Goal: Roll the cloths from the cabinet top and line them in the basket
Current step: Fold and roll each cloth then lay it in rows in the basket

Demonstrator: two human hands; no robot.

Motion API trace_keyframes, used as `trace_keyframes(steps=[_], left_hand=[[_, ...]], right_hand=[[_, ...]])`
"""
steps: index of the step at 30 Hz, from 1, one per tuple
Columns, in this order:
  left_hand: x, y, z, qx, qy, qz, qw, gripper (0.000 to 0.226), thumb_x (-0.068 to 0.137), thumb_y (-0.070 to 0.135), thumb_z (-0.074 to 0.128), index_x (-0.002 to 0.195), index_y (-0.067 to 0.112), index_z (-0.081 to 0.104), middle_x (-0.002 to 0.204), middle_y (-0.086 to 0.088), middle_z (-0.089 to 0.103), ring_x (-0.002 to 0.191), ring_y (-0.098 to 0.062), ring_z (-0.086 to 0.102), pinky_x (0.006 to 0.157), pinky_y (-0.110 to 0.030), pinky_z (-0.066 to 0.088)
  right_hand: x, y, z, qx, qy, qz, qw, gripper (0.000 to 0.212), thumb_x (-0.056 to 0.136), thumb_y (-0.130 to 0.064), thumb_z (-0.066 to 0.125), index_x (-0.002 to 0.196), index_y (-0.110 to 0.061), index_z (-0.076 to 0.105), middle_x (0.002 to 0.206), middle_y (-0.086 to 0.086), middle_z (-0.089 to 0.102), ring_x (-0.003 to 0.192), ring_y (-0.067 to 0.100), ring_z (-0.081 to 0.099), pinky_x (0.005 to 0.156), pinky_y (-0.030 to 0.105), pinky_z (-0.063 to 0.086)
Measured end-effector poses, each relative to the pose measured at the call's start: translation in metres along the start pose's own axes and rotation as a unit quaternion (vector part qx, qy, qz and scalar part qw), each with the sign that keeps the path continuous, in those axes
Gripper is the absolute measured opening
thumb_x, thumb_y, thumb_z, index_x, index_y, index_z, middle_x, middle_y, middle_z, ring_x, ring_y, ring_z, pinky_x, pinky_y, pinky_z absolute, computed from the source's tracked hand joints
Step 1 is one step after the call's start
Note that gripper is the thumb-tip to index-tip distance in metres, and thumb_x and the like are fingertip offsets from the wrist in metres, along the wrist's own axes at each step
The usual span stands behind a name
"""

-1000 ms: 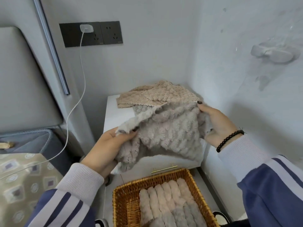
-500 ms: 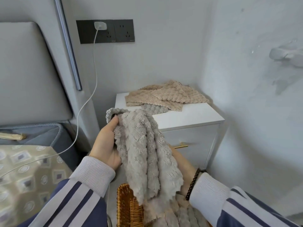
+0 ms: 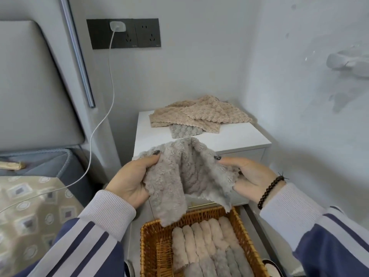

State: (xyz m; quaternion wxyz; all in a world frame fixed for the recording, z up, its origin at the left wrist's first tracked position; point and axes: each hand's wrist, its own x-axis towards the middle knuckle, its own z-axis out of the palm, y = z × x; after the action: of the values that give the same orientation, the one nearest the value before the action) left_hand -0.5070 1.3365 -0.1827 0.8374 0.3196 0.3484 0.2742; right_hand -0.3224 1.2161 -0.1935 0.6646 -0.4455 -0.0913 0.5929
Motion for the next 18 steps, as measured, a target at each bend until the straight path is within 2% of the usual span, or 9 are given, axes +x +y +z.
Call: trace_keyframes(steps=[2, 4, 6, 8, 9, 10, 13, 16, 18], left_hand=[[0.001, 0.001, 0.001, -0.034, -0.017, 0.008, 0.999, 0.029, 0.098, 0.011, 0.046, 0.118, -0.003, 0.061, 0.107, -0.022, 0.070, 0.087, -0.028, 0.073, 0.071, -0.044, 0.059], [-0.001, 0.001, 0.002, -0.049, -0.059, 0.014, 0.997, 0.032, 0.097, 0.015, 0.046, 0.122, 0.001, 0.060, 0.116, -0.019, 0.068, 0.102, -0.031, 0.069, 0.080, -0.050, 0.056], [-0.005, 0.001, 0.004, -0.012, -0.110, 0.018, 0.994, 0.037, 0.090, 0.012, 0.052, 0.126, 0.003, 0.058, 0.121, -0.019, 0.066, 0.110, -0.033, 0.065, 0.086, -0.053, 0.052], [-0.006, -0.001, 0.004, 0.048, -0.139, 0.030, 0.989, 0.046, 0.081, -0.003, 0.060, 0.126, 0.002, 0.056, 0.120, -0.022, 0.065, 0.110, -0.036, 0.064, 0.085, -0.051, 0.054], [-0.005, -0.003, 0.004, 0.070, -0.142, 0.027, 0.987, 0.049, 0.077, -0.010, 0.061, 0.125, -0.001, 0.055, 0.120, -0.025, 0.064, 0.109, -0.038, 0.064, 0.083, -0.050, 0.055], [-0.004, -0.006, 0.004, 0.088, -0.137, 0.016, 0.987, 0.049, 0.076, -0.016, 0.058, 0.123, -0.003, 0.055, 0.118, -0.027, 0.064, 0.107, -0.040, 0.064, 0.081, -0.048, 0.057], [0.006, -0.013, 0.003, 0.174, -0.041, 0.001, 0.984, 0.036, 0.085, -0.018, 0.046, 0.116, -0.003, 0.058, 0.108, -0.026, 0.068, 0.097, -0.039, 0.068, 0.071, -0.042, 0.060], [0.017, -0.018, -0.003, 0.335, 0.022, 0.018, 0.942, 0.029, 0.090, -0.010, 0.050, 0.112, 0.003, 0.063, 0.100, -0.019, 0.072, 0.092, -0.035, 0.070, 0.077, -0.044, 0.059], [0.020, -0.021, -0.007, 0.397, 0.027, 0.023, 0.917, 0.028, 0.089, -0.010, 0.052, 0.105, 0.007, 0.067, 0.095, -0.017, 0.074, 0.090, -0.035, 0.070, 0.082, -0.047, 0.057]], right_hand=[[0.000, 0.002, -0.006, -0.028, 0.015, 0.002, 0.999, 0.034, 0.082, 0.011, 0.053, 0.114, 0.007, 0.063, 0.112, 0.022, 0.068, 0.098, 0.028, 0.068, 0.083, 0.038, 0.055], [-0.001, 0.001, -0.010, -0.046, 0.030, -0.002, 0.998, 0.032, 0.087, 0.011, 0.051, 0.117, 0.007, 0.060, 0.113, 0.022, 0.067, 0.097, 0.029, 0.067, 0.085, 0.040, 0.055], [0.002, -0.002, -0.019, -0.083, 0.068, -0.021, 0.994, 0.025, 0.091, 0.007, 0.051, 0.114, 0.006, 0.061, 0.098, 0.020, 0.070, 0.080, 0.025, 0.069, 0.073, 0.037, 0.058], [0.005, -0.005, -0.029, -0.113, 0.116, -0.038, 0.986, 0.024, 0.092, 0.003, 0.052, 0.114, 0.008, 0.060, 0.085, 0.016, 0.069, 0.063, 0.021, 0.067, 0.055, 0.030, 0.057], [0.006, -0.007, -0.034, -0.126, 0.132, -0.039, 0.982, 0.026, 0.092, 0.002, 0.052, 0.116, 0.009, 0.060, 0.086, 0.016, 0.069, 0.061, 0.021, 0.067, 0.052, 0.028, 0.057], [0.007, -0.009, -0.042, -0.129, 0.141, -0.036, 0.981, 0.027, 0.092, 0.001, 0.052, 0.117, 0.009, 0.060, 0.090, 0.017, 0.069, 0.063, 0.022, 0.067, 0.052, 0.028, 0.058], [0.006, -0.015, -0.060, -0.129, 0.124, -0.009, 0.984, 0.027, 0.092, 0.004, 0.054, 0.118, 0.010, 0.060, 0.111, 0.024, 0.066, 0.068, 0.022, 0.069, 0.057, 0.029, 0.059], [0.007, -0.011, -0.076, -0.177, 0.114, 0.012, 0.977, 0.032, 0.088, 0.008, 0.057, 0.119, 0.008, 0.060, 0.119, 0.027, 0.061, 0.081, 0.027, 0.063, 0.062, 0.030, 0.056], [0.007, -0.006, -0.082, -0.205, 0.129, 0.006, 0.970, 0.029, 0.087, 0.011, 0.056, 0.114, 0.003, 0.064, 0.111, 0.024, 0.067, 0.084, 0.028, 0.064, 0.062, 0.031, 0.056]])
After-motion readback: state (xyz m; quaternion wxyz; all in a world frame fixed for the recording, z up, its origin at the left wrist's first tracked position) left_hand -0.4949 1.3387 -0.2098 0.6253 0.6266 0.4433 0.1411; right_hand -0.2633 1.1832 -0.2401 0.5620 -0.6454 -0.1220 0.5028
